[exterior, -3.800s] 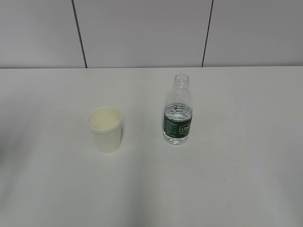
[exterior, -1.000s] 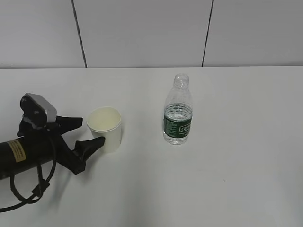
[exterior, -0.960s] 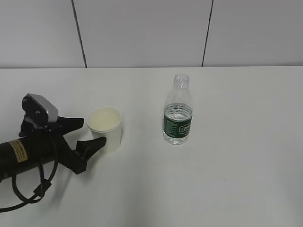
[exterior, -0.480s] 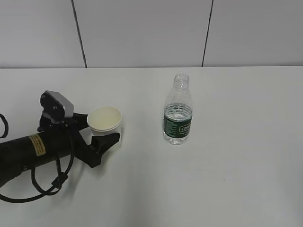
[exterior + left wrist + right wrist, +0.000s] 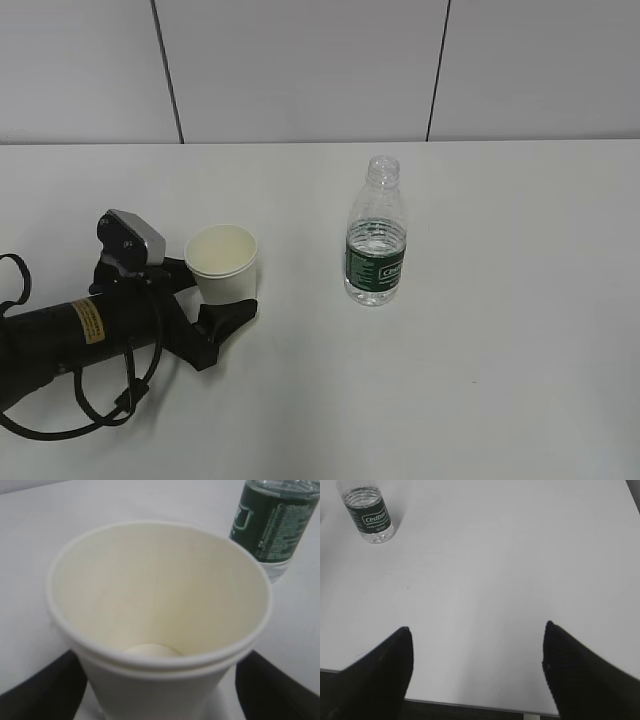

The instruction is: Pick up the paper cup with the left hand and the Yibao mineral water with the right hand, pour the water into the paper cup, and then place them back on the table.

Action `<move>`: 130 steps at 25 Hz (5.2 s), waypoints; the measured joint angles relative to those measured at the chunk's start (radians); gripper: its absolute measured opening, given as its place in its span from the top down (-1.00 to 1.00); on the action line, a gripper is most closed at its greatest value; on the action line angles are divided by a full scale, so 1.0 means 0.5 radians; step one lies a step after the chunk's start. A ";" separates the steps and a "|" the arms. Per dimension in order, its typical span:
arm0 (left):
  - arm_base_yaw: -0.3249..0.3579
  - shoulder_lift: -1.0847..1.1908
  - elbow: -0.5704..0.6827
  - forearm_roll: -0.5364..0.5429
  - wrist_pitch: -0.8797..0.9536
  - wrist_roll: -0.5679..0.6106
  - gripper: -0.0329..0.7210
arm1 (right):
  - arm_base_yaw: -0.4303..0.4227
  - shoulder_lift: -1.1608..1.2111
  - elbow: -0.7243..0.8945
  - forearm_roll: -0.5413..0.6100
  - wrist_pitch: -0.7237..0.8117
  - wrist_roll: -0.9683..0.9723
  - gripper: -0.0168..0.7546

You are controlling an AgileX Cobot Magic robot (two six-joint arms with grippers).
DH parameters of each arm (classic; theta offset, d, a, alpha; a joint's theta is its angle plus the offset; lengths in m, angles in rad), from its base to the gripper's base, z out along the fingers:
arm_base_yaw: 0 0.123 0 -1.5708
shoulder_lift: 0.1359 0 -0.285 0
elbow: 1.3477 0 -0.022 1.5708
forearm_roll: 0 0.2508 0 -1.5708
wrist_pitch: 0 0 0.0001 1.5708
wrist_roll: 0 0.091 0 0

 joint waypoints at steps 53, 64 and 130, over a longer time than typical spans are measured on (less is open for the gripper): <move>0.195 -0.324 0.204 0.398 0.000 -0.104 -0.32 | 0.000 0.572 0.043 0.017 -1.233 -0.214 -0.58; 0.196 -0.351 0.212 0.445 0.001 -0.104 -0.32 | 0.000 1.327 0.046 0.070 -1.916 -0.326 -0.58; 0.003 -0.193 0.041 0.480 0.013 -0.098 -0.32 | 0.199 4.313 -0.387 -0.983 -4.553 0.065 -0.58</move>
